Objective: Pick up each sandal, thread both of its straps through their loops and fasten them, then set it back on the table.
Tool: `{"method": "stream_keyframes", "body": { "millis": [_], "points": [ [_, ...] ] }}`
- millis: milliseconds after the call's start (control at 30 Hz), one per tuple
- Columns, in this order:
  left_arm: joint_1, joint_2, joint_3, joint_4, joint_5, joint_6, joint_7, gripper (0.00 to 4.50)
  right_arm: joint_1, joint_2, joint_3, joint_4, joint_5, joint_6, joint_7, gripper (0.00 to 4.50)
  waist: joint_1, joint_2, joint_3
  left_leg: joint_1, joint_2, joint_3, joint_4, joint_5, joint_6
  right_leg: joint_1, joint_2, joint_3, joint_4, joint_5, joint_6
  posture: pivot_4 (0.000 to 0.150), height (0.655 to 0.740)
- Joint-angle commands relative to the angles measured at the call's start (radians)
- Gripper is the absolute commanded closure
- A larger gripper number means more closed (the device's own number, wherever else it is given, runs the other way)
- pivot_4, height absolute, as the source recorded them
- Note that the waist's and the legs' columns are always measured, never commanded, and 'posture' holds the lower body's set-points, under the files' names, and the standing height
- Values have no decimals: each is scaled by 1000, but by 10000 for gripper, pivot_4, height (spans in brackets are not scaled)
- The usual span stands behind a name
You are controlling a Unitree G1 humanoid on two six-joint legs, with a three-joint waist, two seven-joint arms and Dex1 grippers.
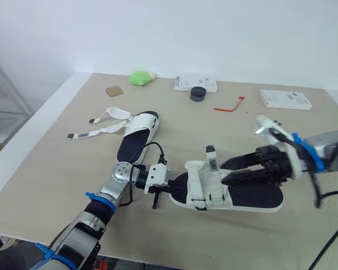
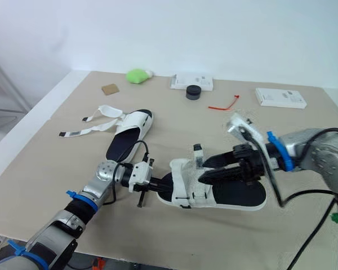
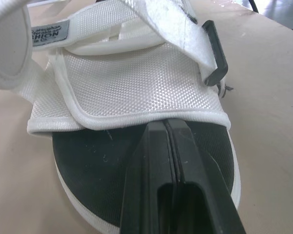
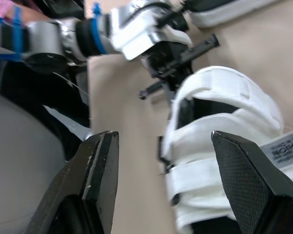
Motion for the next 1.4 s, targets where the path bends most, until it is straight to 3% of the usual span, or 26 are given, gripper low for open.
{"method": "stream_keyframes", "body": {
  "millis": [33, 167, 333, 667, 900, 1133, 1300, 1333, 1367, 1400],
  "points": [
    [88, 46, -88, 176, 151, 59, 5, 45000, 146, -46, -119, -188, 22, -46, 42, 12216, 2, 1, -1, 0, 0, 0, 0, 0, 0, 0, 0, 0, 0, 0, 0, 1500, 7400],
    [89, 47, -87, 183, 151, 53, 5, 45000, 361, 15, -78, -324, -149, -156, -151, 12216, 2, -1, -2, 1, 2, 1, 1, 0, 0, 1, 2, -1, 0, 0, 1, 1500, 7400],
    [84, 48, -91, 195, 152, 43, 3, 45000, 377, 196, 10, -329, -293, -201, -439, 12216, -1, -4, -4, 3, 3, 3, 2, -2, -4, 1, 0, 1, 0, 0, -1, 1500, 7400],
    [73, 46, -99, 194, 153, 44, -16, 45000, 463, 303, -31, -475, -202, -80, -639, 12216, -1, -4, -5, 3, 3, 1, 2, 0, -1, 1, 1, 1, 0, 2, -5, 1500, 7400],
    [56, 39, -103, 190, 154, 53, -30, 45000, 419, 341, -4, -440, -208, -37, -727, 12216, -2, -5, -4, 3, 3, 1, 2, 0, -1, 1, 1, 1, 0, 2, -6, 1500, 7400],
    [44, 39, -104, 183, 149, 64, -40, 45000, 398, 386, 4, -405, -110, 17, -710, 12216, -7, -5, -4, 4, 10, 0, 2, -1, -2, 0, 2, 1, 0, 2, -6, 1500, 7400],
    [45, 44, -100, 178, 148, 66, -41, 45000, 373, 395, 33, -358, -97, 40, -720, 26470, -8, -5, -5, 3, 11, 0, 1, 0, -2, 0, 3, 1, 0, 3, -7, 1500, 7400],
    [47, 46, -99, 176, 148, 66, -42, 45000, 361, 403, 47, -344, -101, 46, -727, 33157, -8, -5, -5, 3, 10, 1, 1, 0, -1, 0, 3, 1, 0, 3, -8, 1500, 7400],
    [48, 47, -97, 174, 148, 66, -43, 45000, 352, 408, 56, -334, -103, 51, -733, 33566, -7, -5, -5, 3, 10, 1, 1, 1, 0, 0, 3, 1, 0, 2, -8, 1500, 7400],
    [49, 48, -96, 172, 148, 66, -44, 45000, 342, 412, 71, -322, -114, 52, -742, 39685, -7, -5, -5, 2, 9, 1, 1, 1, 0, 0, 3, 1, 0, 2, -9, 1500, 7400]
  ]
}}
